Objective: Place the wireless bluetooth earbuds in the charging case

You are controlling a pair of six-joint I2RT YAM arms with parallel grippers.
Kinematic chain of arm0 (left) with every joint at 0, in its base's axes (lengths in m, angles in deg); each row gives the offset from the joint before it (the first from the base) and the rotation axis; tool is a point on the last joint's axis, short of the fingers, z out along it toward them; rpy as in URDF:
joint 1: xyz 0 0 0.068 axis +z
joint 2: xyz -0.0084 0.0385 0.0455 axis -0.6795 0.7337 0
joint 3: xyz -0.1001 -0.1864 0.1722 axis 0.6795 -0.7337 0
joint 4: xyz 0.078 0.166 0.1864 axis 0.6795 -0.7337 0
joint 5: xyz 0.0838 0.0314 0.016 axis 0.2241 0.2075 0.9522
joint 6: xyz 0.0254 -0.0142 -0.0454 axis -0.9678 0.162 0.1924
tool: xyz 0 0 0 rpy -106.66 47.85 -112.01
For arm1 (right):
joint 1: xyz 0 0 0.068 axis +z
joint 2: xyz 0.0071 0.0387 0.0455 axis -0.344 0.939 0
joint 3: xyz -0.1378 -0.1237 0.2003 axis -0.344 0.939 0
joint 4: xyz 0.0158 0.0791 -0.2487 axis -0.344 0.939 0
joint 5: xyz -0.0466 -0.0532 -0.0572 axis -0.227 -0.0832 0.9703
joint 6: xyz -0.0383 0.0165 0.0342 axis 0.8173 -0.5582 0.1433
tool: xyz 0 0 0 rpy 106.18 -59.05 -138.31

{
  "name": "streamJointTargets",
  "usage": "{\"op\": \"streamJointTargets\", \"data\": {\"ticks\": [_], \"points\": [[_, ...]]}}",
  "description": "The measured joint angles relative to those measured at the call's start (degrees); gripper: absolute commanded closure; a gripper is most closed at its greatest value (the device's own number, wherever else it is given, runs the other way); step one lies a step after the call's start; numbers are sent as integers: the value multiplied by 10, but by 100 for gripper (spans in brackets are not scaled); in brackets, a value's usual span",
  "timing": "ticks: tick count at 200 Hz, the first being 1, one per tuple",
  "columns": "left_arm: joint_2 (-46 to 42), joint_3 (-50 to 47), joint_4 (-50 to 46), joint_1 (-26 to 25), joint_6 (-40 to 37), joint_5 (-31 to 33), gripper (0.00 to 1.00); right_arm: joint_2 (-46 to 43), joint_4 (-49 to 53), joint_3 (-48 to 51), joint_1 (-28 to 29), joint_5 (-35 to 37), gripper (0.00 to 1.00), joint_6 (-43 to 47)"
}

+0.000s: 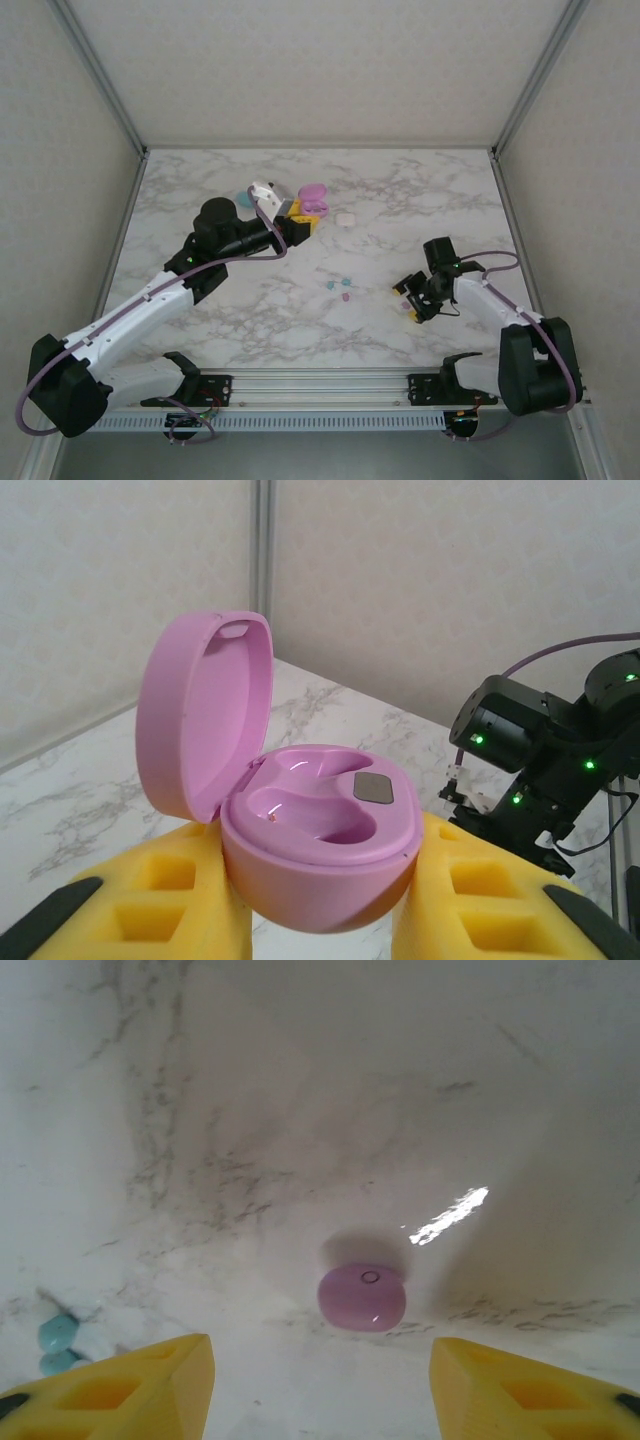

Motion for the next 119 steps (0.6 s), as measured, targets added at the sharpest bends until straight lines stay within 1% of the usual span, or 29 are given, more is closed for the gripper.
{"op": "streamJointTargets", "data": {"ticks": [27,71,119], "points": [[0,0,-5,0,0,0,84,22,0,-1,8,4,42,0],[0,0,-14,1,0,1,84,36,-3,-15,11,20,49,5],[0,0,-21,1,-1,2,84,40,-3,-24,13,39,51,19]]}}
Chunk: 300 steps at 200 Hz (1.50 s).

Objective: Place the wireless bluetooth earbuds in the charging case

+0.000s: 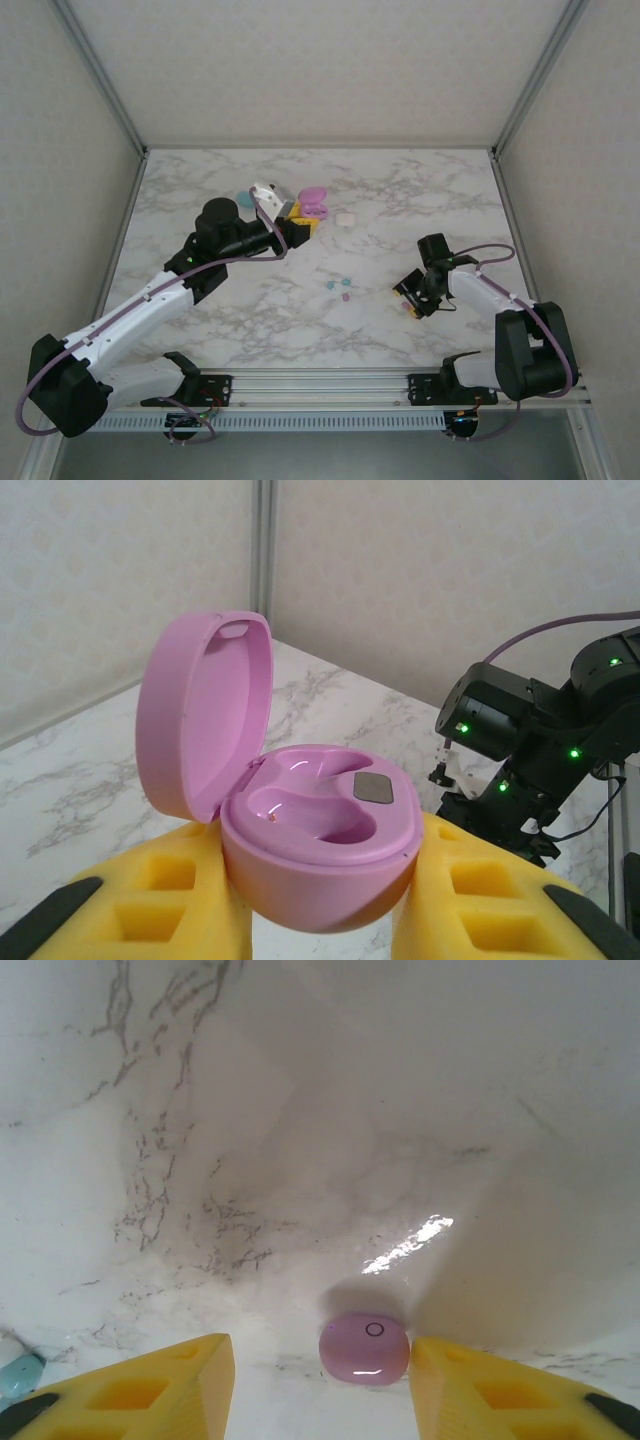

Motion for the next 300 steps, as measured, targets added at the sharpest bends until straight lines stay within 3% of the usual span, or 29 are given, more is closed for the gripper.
{"op": "streamJointTargets", "data": {"ticks": [132,200,300], "points": [[0,0,-5,0,0,0,84,57,-8,-45,2,13,54,65],[0,0,-4,0,0,2,84,83,61,-86,34,70,61,101],[0,0,-5,0,0,2,84,122,85,-116,53,90,72,113]]}}
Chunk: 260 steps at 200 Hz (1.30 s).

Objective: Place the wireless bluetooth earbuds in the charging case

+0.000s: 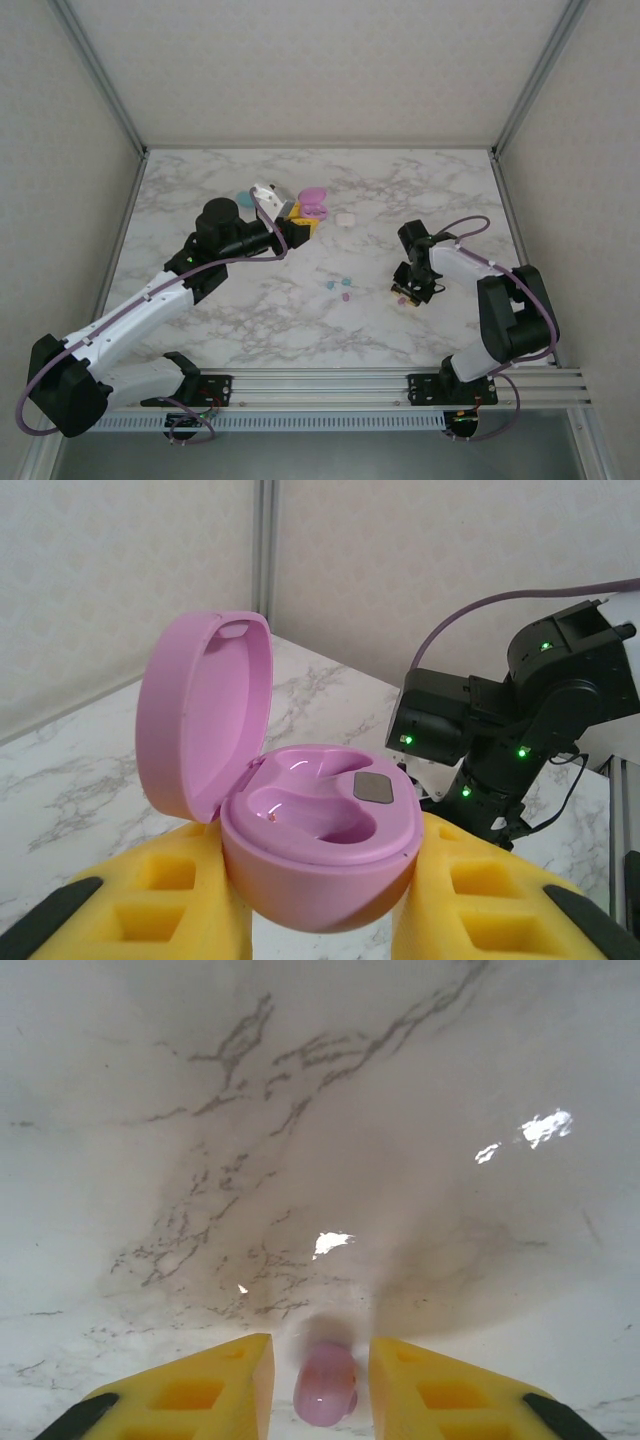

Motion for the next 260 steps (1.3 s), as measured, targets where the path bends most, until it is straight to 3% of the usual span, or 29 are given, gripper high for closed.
{"op": "streamJointTargets", "data": {"ticks": [205,231,260], "points": [[7,6,-9,0,0,0,84,23,17,-10,6,-1,82,36],[7,6,-8,0,0,3,84,-18,15,-25,6,-22,82,61],[11,6,-7,1,1,8,84,-129,-32,-61,6,-110,82,82]]}}
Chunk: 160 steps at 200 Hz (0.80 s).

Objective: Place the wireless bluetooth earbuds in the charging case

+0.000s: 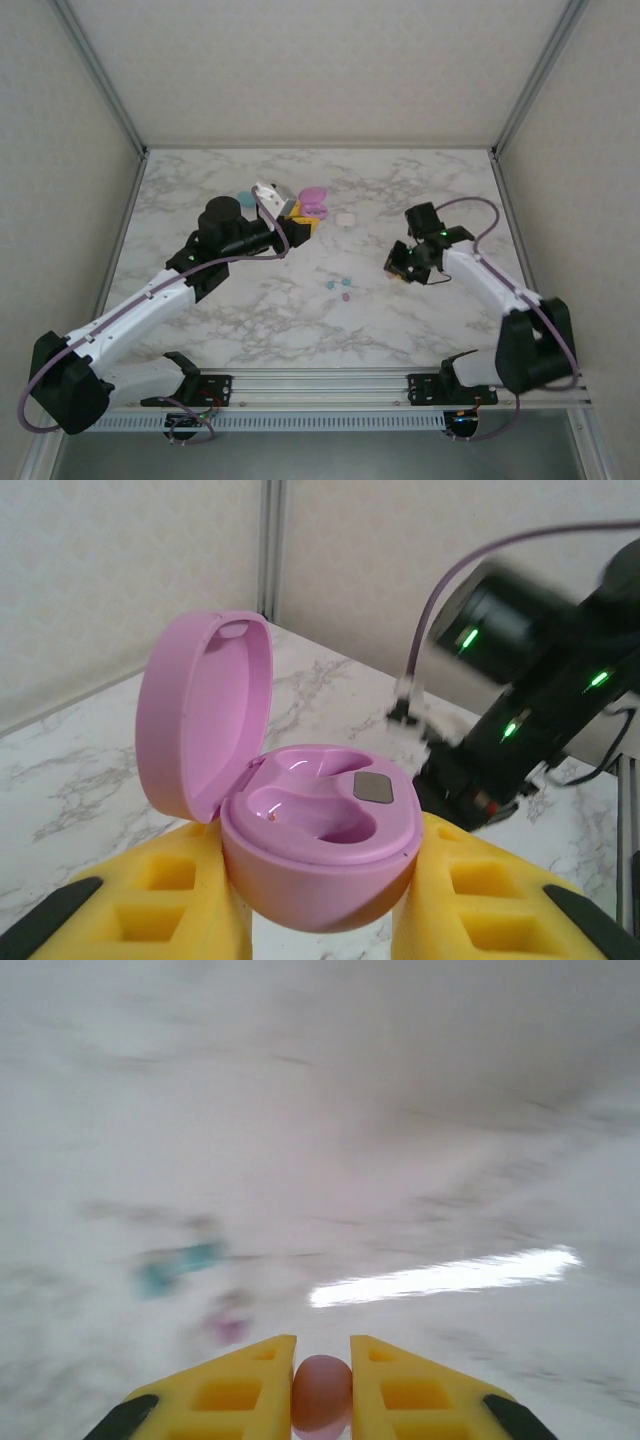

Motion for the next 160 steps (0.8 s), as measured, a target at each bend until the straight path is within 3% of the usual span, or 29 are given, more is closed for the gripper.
{"op": "streamJointTargets", "data": {"ticks": [27,71,160], "points": [[8,0,12,3,7,3,84,-59,-61,-60,0,-116,82,7],[21,0,35,4,15,2,84,-48,-113,-140,0,-293,82,7],[25,-15,87,4,4,-16,84,-23,-224,-154,0,-473,81,-86]]}}
